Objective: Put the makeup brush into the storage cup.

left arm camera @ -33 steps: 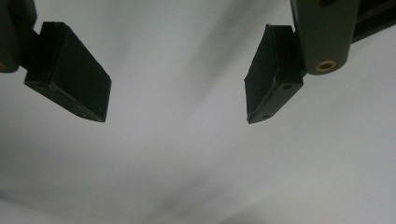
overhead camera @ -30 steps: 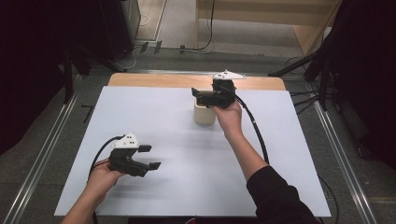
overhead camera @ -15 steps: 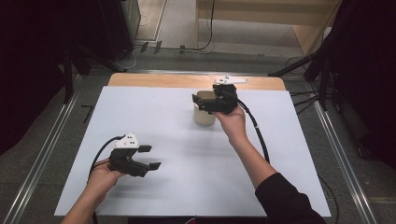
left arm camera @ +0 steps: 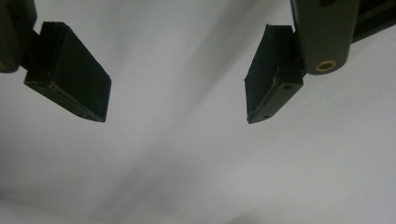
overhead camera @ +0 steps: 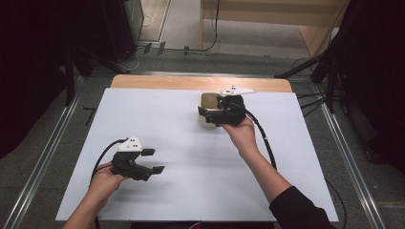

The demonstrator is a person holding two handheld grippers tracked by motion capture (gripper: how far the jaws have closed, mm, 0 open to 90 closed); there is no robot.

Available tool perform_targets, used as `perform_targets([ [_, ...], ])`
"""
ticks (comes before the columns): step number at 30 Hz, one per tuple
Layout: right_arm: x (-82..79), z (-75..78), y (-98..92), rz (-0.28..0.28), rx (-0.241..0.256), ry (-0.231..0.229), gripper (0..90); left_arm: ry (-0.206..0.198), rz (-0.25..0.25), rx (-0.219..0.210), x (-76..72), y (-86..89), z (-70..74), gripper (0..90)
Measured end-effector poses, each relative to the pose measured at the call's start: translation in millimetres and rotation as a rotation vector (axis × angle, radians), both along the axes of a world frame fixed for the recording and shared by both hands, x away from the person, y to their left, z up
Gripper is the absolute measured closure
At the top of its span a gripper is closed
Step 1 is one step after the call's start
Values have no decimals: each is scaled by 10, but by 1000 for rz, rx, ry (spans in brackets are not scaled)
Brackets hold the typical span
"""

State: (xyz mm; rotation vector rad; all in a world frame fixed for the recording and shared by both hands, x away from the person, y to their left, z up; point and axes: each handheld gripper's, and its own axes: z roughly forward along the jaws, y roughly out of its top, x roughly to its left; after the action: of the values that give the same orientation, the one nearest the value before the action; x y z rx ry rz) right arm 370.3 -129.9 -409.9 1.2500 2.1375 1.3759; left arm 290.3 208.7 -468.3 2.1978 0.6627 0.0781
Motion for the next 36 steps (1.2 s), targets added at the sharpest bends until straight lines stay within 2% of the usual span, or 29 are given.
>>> perform_targets([
  [4, -78, -31, -28, 14, 14, 15, 147, 2, 1, 3, -1, 0, -3, 233],
  [11, -176, -75, -28, 46, 9, 30, 155, 1, 1, 4, -2, -7, -5, 234],
  [14, -217, -92, -33, 56, -2, 28, 155, 2, 0, 3, 0, -7, -8, 234],
  [20, -292, -127, -42, 83, 7, 32, 159, 3, 0, 7, 4, -10, -10, 233],
  [29, -379, -195, -51, 140, 12, 33, 170, 4, 3, 8, 7, -9, -14, 233],
  [36, -466, -300, -130, 186, 8, 51, 170, 2, 6, 8, 9, -7, -13, 233],
])
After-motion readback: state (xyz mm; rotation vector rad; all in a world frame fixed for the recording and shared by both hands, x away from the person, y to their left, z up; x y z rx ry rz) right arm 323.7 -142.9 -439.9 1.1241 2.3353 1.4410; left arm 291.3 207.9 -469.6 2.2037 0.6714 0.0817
